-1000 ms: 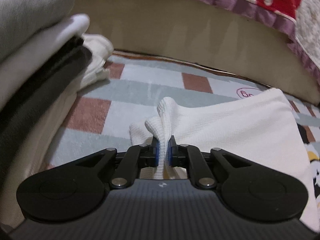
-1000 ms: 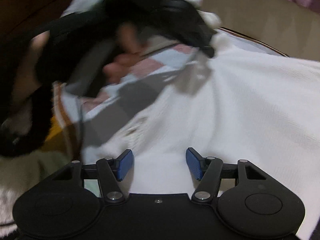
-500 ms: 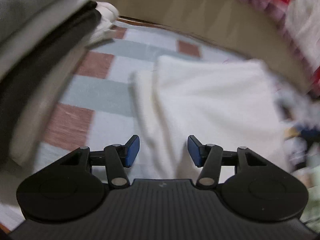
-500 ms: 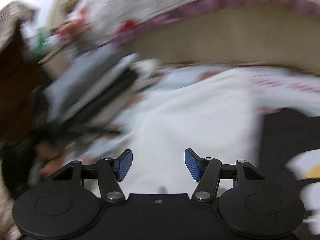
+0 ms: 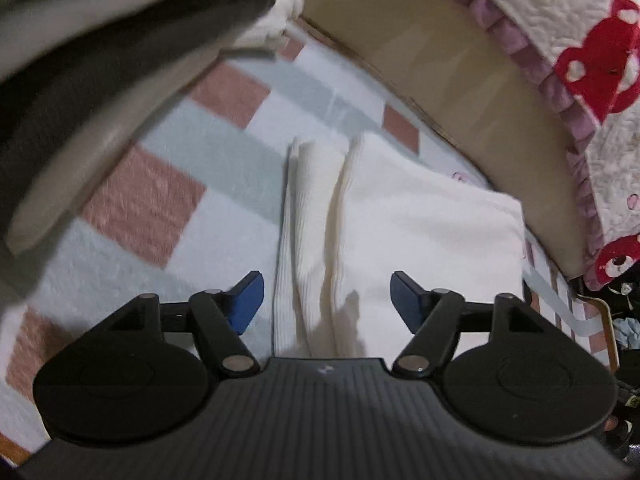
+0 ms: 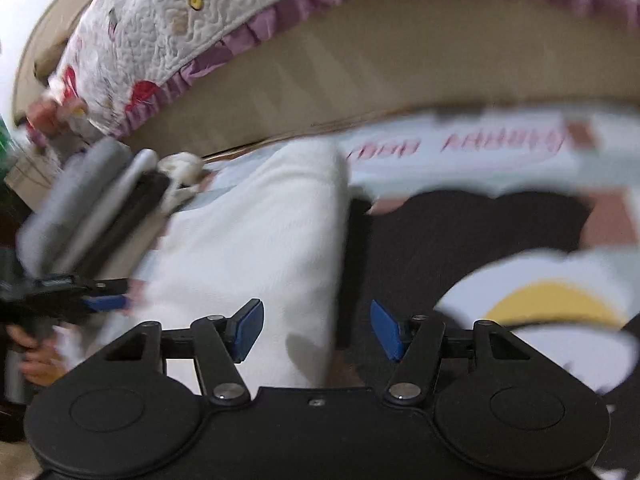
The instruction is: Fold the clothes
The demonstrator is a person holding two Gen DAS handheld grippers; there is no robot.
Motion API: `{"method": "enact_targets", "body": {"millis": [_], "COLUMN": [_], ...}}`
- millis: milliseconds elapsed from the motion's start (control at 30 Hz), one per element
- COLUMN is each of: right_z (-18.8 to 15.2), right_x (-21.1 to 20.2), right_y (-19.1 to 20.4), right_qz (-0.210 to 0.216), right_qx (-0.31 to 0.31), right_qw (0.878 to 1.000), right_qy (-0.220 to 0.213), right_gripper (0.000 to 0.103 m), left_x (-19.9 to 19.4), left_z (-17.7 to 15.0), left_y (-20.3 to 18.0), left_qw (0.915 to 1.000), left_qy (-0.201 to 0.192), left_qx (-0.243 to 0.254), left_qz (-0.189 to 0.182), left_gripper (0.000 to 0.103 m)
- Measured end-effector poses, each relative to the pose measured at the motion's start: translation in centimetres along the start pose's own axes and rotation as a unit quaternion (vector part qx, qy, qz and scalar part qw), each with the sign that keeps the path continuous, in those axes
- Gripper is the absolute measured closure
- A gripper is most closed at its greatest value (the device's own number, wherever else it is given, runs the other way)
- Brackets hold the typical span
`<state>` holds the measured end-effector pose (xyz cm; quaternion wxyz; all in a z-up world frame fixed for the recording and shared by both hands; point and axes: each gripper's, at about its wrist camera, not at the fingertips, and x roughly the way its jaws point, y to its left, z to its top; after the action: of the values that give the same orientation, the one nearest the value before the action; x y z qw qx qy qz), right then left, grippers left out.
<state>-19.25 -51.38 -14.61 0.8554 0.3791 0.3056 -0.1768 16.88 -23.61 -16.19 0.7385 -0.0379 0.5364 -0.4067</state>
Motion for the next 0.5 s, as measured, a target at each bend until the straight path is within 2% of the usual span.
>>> {"method": "enact_targets", "body": {"millis": [33, 100, 133, 200, 233, 300, 367, 400, 433, 467, 500], "right_z": [-0.1, -0.8, -1.1, -1.7, -1.9, -2.1, -2.0, -1.9, -1.7, -1.4, -1.1], "right_x": [0.6, 1.1, 1.2, 1.1, 0.9, 0.7, 1.1, 1.4, 1.7, 2.2, 2.7], "right_y": [-0.5, -0.7, -0.5, -0.3, -0.3, -0.5, -0.5, -0.6, -0.7, -0.9, -1.0], "right_qz": [0.008, -0.001, -0.008, -0.011, -0.007, 0.001, 0.005, 0.005, 0.008, 0.013, 0.016], "right_qx": [0.018, 0.023, 0.016, 0.006, 0.005, 0.007, 0.008, 0.009, 0.013, 0.019, 0.023], "right_qw": [1.000, 0.999, 0.998, 0.997, 0.997, 0.997, 0.997, 0.997, 0.997, 0.997, 0.997], "right_qy": [0.021, 0.043, 0.052, 0.070, 0.075, 0.083, 0.082, 0.081, 0.080, 0.078, 0.072], "right_gripper": [0.036, 0.036, 0.036, 0.036, 0.036, 0.035, 0.035, 0.035, 0.035, 0.035, 0.035], "left_x": [0.7, 2.3, 2.9, 3.7, 4.1, 5.1, 5.6, 5.8, 5.7, 5.7, 5.6], "left_z": [-0.1, -0.3, -0.4, -0.2, -0.1, 0.0, 0.0, 0.0, 0.0, 0.0, 0.1], "left_y": [-0.4, -1.2, -1.4, -1.9, -2.2, -2.9, -3.5, -3.6, -3.7, -3.7, -3.6], "left_qw": [0.9997, 0.9973, 0.9963, 0.9960, 0.9958, 0.9940, 0.9932, 0.9931, 0.9931, 0.9930, 0.9927], "left_qy": [0.007, 0.023, 0.025, 0.011, 0.008, 0.000, -0.007, -0.010, -0.010, -0.009, -0.009], "left_qx": [0.018, 0.051, 0.062, 0.076, 0.082, 0.103, 0.115, 0.117, 0.117, 0.117, 0.118], "left_qz": [0.017, 0.049, 0.054, 0.045, 0.041, 0.037, 0.016, 0.005, -0.005, -0.014, -0.023], "left_gripper": [0.033, 0.033, 0.027, 0.014, 0.011, 0.011, 0.014, 0.032, 0.062, 0.076, 0.080]}}
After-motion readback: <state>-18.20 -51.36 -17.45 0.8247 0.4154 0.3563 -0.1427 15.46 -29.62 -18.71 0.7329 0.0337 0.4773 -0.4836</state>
